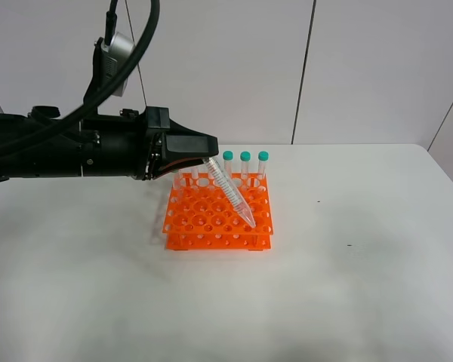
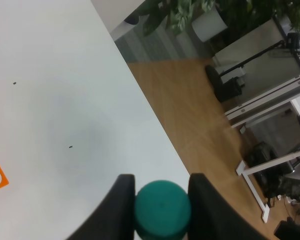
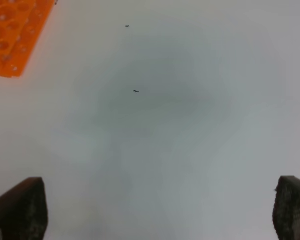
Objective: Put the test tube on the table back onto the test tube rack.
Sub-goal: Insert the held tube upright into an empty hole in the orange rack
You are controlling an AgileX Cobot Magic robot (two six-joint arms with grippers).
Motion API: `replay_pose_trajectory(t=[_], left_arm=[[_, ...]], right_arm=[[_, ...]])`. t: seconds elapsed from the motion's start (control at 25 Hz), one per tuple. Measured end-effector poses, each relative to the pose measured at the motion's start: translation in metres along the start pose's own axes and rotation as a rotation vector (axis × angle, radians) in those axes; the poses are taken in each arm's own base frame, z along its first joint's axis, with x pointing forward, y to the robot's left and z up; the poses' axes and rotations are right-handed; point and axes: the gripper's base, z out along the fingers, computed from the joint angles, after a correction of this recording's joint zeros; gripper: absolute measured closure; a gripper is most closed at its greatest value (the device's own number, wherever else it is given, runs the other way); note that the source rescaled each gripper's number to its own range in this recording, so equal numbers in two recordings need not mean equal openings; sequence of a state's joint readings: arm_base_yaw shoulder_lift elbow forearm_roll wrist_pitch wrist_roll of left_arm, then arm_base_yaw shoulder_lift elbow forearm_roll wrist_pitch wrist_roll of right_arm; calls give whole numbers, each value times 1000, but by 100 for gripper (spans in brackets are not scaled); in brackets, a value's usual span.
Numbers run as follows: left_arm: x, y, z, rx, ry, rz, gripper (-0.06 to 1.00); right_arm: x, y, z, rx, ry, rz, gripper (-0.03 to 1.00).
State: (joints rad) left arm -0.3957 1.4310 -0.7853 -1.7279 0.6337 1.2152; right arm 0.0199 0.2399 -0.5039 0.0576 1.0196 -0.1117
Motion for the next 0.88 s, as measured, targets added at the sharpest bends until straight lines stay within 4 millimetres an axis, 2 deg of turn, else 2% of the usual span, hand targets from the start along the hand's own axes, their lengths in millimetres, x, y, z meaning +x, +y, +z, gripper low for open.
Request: replay_pose_trajectory(t=[0.2, 0.56, 0.88], left_arm=[[0, 0, 0, 0, 0, 0, 94], [0, 0, 0, 0, 0, 0, 94], [-1, -4, -3, 7, -9, -1, 94]], right_arm=[[2, 0, -2, 1, -18, -1, -3], [20, 3, -31, 19, -233, -11, -3], [21, 4, -32, 3, -243, -12, -3]])
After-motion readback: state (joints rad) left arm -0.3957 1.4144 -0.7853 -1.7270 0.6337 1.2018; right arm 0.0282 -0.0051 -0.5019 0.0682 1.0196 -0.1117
